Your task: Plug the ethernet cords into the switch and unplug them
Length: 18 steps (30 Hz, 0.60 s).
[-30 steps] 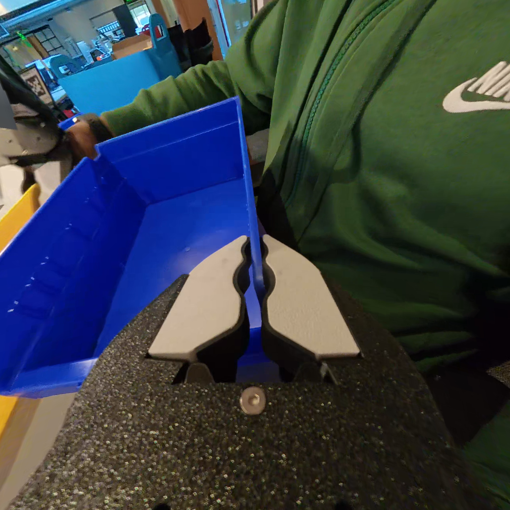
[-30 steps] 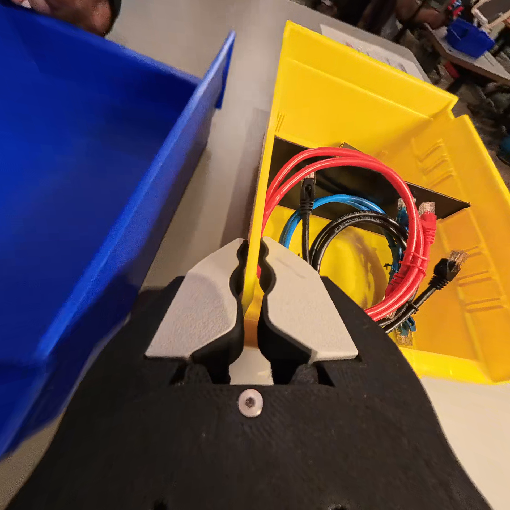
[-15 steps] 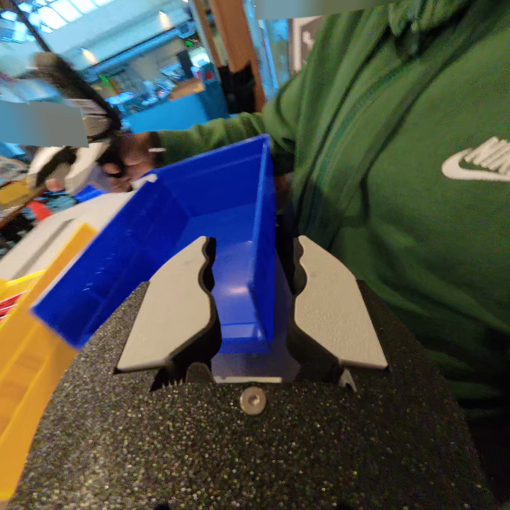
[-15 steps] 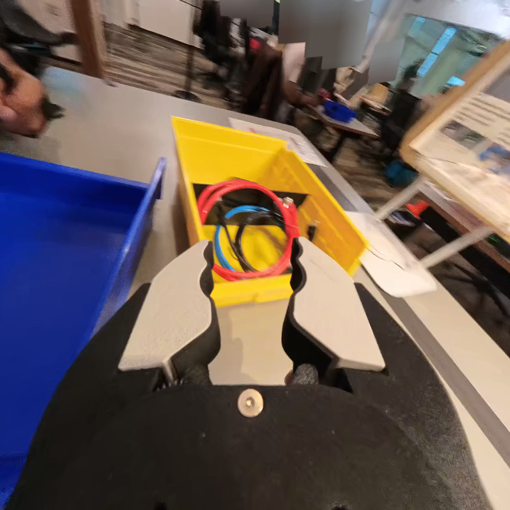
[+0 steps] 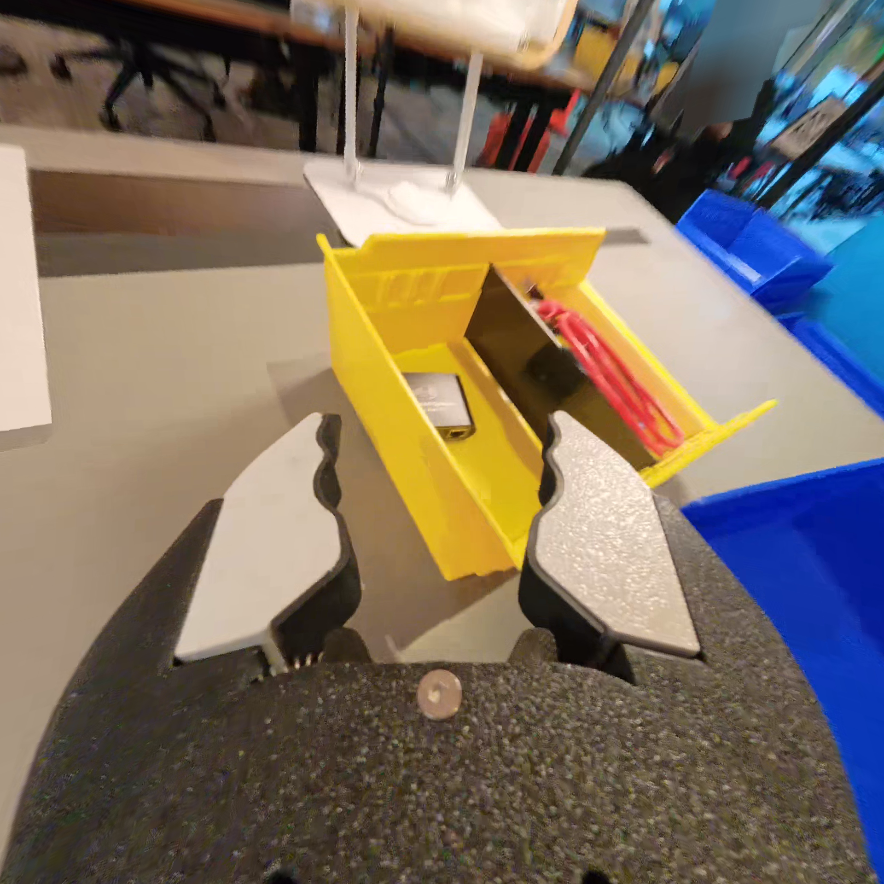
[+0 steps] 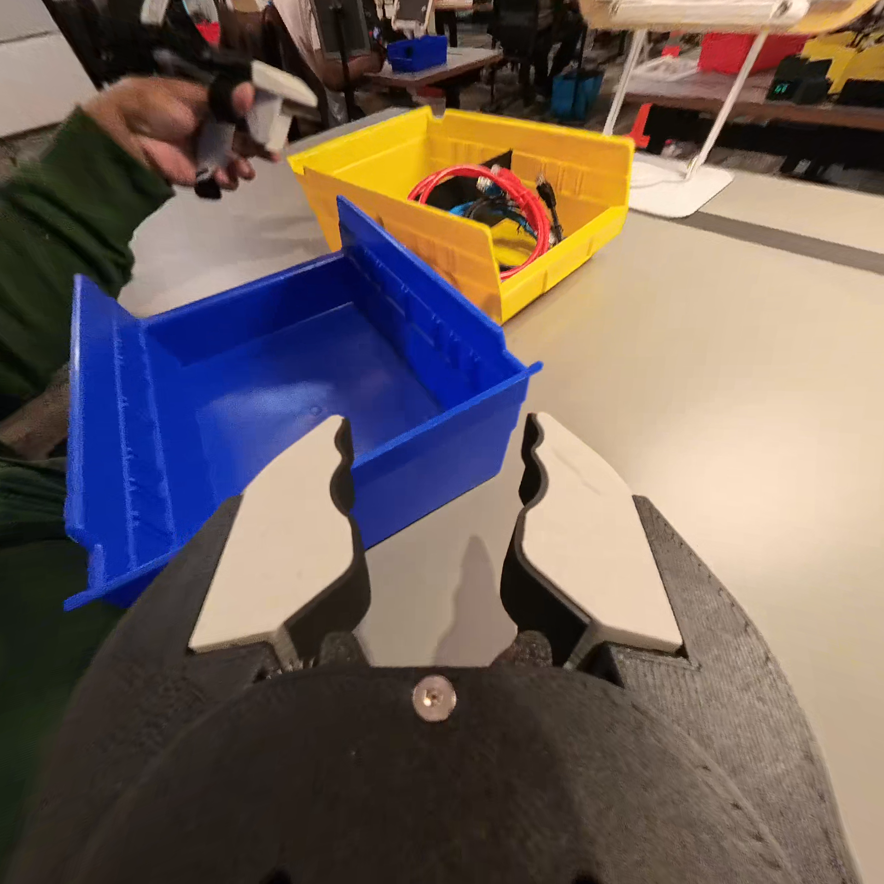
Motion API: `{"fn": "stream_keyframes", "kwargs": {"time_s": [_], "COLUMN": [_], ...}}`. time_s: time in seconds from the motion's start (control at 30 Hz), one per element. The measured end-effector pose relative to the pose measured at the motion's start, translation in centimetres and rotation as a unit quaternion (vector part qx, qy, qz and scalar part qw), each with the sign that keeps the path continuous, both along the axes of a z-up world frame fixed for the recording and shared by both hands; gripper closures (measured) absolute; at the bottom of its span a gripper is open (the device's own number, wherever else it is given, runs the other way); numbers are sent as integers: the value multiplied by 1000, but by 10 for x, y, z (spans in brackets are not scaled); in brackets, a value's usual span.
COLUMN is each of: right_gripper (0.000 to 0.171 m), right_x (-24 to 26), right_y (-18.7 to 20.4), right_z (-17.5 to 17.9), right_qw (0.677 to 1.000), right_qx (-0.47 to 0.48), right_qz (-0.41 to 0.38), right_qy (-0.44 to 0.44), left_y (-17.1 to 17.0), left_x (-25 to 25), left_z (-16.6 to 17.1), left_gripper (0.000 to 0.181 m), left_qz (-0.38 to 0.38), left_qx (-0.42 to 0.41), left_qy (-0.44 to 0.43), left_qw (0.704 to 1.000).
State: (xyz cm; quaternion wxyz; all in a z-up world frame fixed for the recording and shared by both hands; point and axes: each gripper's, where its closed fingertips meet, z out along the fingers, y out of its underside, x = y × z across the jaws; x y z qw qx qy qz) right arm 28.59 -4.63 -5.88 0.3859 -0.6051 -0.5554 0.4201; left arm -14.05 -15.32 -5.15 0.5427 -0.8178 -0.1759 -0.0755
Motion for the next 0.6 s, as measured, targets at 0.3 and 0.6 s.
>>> {"fn": "stream_keyframes", "kwargs": {"time_s": [0.3, 0.6], "right_gripper": [126, 154], "right_x": [-26, -26], "right_y": [0, 106], "right_z": [-27, -24], "right_qw": [986, 910], "right_qx": [60, 279], "right_qz": [89, 128], "right_qy": [-124, -279], "left_y": [20, -52], "left_x": [12, -33], "left_z": [-34, -39], "left_gripper": [135, 171], "left_qz": [-91, -103], "left_qx": [-107, -176], "left_qy": [-15, 106], "left_qw": [990, 973]}}
